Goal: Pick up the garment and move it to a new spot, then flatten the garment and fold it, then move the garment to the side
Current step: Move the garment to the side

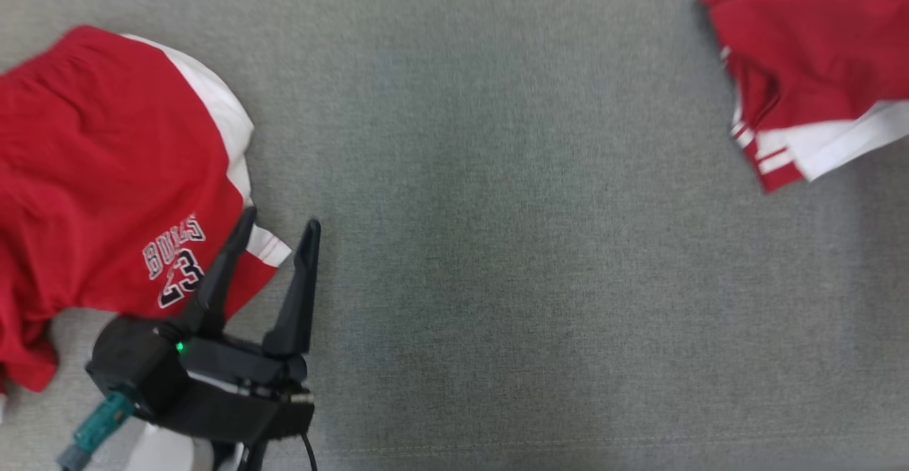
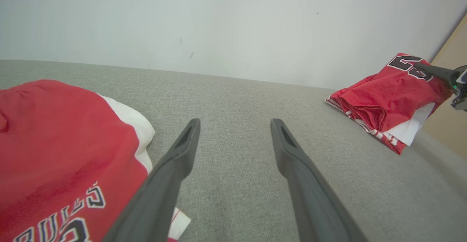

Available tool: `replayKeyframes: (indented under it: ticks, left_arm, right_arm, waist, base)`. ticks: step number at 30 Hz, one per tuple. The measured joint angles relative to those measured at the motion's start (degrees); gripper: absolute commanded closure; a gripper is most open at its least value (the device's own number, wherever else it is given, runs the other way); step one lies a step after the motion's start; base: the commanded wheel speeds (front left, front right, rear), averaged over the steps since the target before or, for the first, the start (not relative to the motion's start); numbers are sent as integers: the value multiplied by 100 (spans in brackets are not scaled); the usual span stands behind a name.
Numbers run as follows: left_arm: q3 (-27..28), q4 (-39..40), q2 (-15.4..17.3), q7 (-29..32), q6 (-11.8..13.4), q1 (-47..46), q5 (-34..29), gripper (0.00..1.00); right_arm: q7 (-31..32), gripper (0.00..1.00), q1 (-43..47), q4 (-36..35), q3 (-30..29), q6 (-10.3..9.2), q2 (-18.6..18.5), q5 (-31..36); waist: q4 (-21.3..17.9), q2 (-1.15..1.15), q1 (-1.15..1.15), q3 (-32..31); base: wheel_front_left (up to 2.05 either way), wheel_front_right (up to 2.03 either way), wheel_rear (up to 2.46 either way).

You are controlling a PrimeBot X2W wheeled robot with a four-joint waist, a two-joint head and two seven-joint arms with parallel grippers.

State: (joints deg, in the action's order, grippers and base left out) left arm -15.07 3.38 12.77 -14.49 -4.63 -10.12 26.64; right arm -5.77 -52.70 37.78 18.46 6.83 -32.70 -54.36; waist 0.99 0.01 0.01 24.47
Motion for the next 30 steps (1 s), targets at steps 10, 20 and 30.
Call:
replayKeyframes:
  ticks: [10,20,30]
  left_arm:
    - [116,-9,86,-1,-48,-410,-18,0]
    - [79,-121,88,-1,-93,-510,-111,0]
    - [67,-182,102,-1,-98,-598,-112,0]
  right_arm:
    - [-256,100,-473,420,-146,7,-103,25]
    - [-439,100,-568,945,-266,-10,-141,0]
    - [-570,84,-832,1166,-174,-9,-178,118]
  waist:
    - [-197,0,0,688]
    - [-362,0,-1,878]
    - [-352,0,-1,915]
  base:
    - [0,0,0]
    - [0,0,0]
    - [0,0,0]
